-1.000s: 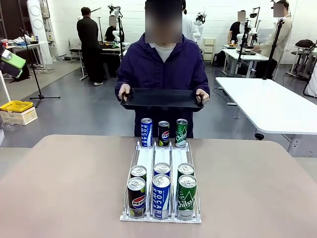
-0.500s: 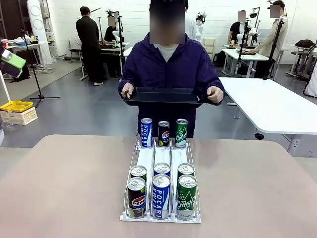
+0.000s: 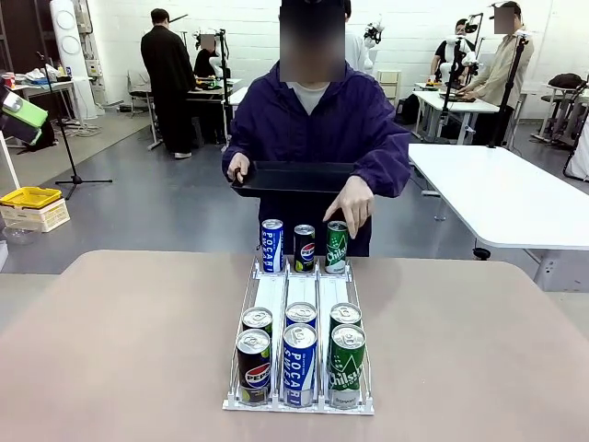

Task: Retrieve and hand over the desired beverage to the person.
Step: Pick up a can of the same type that the person held from the Automatic Can Dispenser.

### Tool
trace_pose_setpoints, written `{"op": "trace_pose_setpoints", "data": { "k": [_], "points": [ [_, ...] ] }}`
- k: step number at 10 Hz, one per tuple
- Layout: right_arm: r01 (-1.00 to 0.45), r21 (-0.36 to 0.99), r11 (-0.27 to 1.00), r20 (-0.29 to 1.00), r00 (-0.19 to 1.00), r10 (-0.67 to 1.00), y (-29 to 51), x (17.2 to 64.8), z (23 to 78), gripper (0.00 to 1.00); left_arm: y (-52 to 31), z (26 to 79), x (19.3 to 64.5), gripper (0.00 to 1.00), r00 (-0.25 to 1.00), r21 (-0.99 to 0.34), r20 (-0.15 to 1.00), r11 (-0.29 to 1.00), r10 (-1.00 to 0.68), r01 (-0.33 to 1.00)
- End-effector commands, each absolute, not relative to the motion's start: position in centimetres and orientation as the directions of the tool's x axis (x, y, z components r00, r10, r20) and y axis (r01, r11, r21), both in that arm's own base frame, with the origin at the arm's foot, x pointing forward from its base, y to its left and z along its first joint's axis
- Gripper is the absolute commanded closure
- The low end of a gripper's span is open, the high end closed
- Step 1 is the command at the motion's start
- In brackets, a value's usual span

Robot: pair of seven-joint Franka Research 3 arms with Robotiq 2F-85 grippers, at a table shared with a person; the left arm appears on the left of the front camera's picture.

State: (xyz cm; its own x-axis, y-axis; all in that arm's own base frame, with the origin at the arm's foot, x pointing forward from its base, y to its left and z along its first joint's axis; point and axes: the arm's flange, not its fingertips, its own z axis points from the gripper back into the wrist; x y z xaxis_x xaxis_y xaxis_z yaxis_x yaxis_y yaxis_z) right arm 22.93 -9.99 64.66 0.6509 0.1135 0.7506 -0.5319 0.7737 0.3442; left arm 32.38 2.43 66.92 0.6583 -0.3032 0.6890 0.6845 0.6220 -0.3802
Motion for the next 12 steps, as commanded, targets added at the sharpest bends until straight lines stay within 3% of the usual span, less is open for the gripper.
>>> {"op": "trace_pose_setpoints", "data": {
  "k": [1,12],
  "points": [
    [-0.549,0.351,0.759,0.754,0.646,0.119,-9.83,23.13,64.33,0.00,2.48,66.77,32.41,0.00,0.642,-0.375,0.702,0.606,-0.308,0.701],
    [-0.549,0.351,0.759,0.754,0.646,0.119,-9.83,23.13,64.33,0.00,2.48,66.77,32.41,0.00,0.642,-0.375,0.702,0.606,-0.308,0.701]
  ]
}}
